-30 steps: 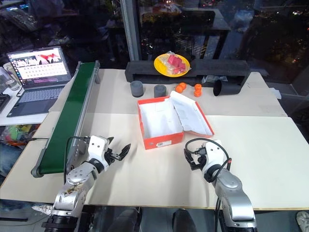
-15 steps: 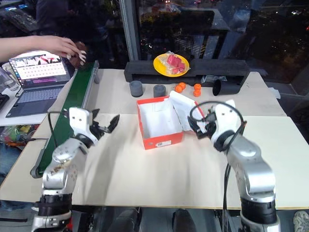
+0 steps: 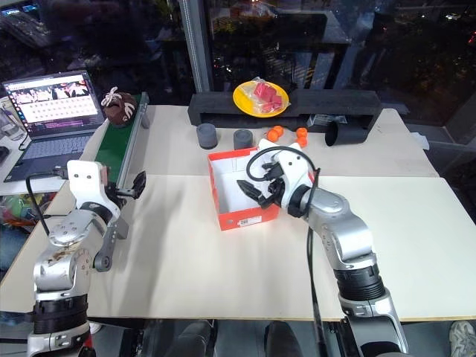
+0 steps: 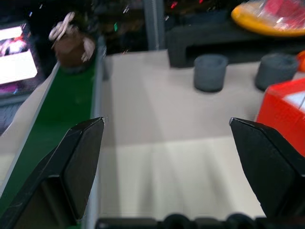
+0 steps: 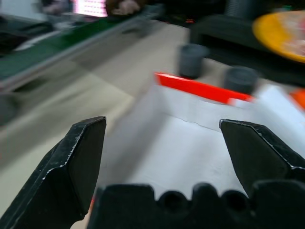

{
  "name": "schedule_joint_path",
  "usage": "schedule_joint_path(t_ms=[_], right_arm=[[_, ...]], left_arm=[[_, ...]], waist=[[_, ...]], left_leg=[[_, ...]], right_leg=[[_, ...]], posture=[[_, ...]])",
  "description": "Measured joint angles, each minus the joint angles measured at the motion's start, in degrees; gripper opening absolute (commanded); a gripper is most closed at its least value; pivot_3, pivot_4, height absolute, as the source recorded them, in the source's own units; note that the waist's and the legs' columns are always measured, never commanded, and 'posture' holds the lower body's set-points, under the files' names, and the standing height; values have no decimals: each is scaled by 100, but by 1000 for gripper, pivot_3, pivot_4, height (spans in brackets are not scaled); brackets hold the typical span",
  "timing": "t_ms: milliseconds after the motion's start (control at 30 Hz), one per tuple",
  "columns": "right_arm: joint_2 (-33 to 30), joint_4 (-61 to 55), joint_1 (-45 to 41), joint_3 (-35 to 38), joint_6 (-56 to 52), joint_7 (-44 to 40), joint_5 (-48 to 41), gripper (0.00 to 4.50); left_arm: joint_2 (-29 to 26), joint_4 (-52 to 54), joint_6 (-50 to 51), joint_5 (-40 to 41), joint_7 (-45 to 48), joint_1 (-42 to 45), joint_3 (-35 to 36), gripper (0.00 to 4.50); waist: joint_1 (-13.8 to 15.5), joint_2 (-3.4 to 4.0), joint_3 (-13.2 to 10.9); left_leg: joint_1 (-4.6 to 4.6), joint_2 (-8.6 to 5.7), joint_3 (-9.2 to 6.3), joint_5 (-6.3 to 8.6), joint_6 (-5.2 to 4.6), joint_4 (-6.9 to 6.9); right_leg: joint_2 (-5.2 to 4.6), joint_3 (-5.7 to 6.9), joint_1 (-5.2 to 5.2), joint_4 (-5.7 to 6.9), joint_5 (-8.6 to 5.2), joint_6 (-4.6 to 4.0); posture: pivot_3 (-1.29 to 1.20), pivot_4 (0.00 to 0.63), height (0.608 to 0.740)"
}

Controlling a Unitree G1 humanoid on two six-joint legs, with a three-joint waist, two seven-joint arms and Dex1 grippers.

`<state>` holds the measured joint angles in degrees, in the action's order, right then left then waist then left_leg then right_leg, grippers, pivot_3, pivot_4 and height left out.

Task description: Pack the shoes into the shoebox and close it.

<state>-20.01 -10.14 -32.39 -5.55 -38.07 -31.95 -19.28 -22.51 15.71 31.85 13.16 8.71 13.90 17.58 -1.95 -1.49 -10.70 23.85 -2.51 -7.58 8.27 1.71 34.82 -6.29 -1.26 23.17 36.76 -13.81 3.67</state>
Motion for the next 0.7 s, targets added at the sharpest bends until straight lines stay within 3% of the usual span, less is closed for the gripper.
schedule_joint_path(t_ms=[367, 700], right_arm=[[175, 536, -374, -329, 391, -570, 55, 4475], [407, 600, -491, -277, 443, -667, -4, 4475]], left_arm=[[-490, -362, -194, 158, 167, -560, 1146, 4500], [-764, -2234, -1176, 295, 762, -55, 1272, 4500]], waist=[[-38, 1, 0], [7, -1, 0]], left_leg=[[-6, 23, 0, -1, 3, -2], [-6, 24, 0, -2, 5, -3]], right_leg=[[23, 0, 3, -2, 6, -12], [24, 1, 7, 1, 12, -22]], posture=[[0, 150, 740], [0, 150, 740]])
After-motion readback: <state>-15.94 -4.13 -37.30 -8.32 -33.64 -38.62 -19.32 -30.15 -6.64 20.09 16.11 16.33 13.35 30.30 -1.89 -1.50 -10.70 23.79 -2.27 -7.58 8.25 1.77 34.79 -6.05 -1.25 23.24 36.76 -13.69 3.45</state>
